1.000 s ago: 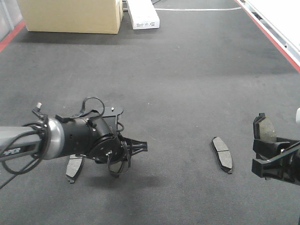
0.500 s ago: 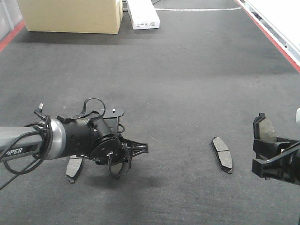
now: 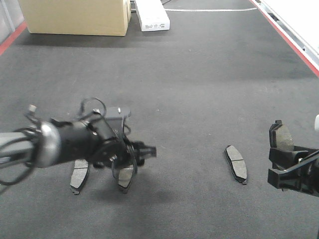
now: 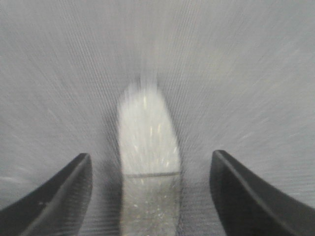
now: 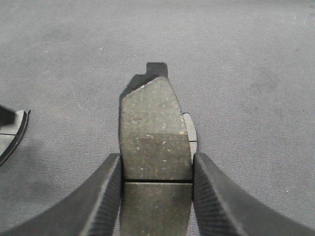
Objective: Move and align brake pads A on conveyor
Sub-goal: 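Lower the left gripper, open it to set the pad down, lift away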
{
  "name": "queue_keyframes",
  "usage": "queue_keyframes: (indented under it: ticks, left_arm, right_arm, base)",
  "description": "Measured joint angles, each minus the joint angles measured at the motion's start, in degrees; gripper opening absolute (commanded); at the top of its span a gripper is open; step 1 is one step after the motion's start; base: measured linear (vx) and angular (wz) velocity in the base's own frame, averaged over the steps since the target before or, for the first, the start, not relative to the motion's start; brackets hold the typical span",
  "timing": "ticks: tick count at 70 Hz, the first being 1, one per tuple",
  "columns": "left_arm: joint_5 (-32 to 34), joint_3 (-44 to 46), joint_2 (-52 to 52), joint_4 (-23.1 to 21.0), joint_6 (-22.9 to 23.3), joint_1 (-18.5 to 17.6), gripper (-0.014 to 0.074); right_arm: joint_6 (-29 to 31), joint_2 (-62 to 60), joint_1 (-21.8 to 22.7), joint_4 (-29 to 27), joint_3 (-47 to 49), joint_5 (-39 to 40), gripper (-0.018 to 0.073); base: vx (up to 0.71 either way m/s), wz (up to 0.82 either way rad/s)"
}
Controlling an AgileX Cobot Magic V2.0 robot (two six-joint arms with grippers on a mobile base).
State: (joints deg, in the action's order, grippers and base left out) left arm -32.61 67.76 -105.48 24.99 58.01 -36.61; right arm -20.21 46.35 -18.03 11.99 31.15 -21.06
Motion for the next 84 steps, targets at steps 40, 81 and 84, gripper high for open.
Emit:
queue_keyframes:
  ticks: [40,81,84]
  left_arm:
    - [-7.9,-12.0,28.6,16.9,2.6,-7.7,0.0247]
    - [-3.9,-22.2,46.1,18.1,2.7,-7.7,-0.0008]
    - [-3.8,-22.2,46.1,18.2,2.7,-7.7,-0.0008]
  right_arm:
    - [0.0,0.0,0.0,0.0,0.0,0.0,0.0036]
    - [0.0,0.0,0.0,0.0,0.0,0.0,0.0036]
    - [0.0,0.0,0.0,0.0,0.0,0.0,0.0036]
  base:
    - [0.0,0.0]
    - [0.0,0.0]
    - [0.0,0.0]
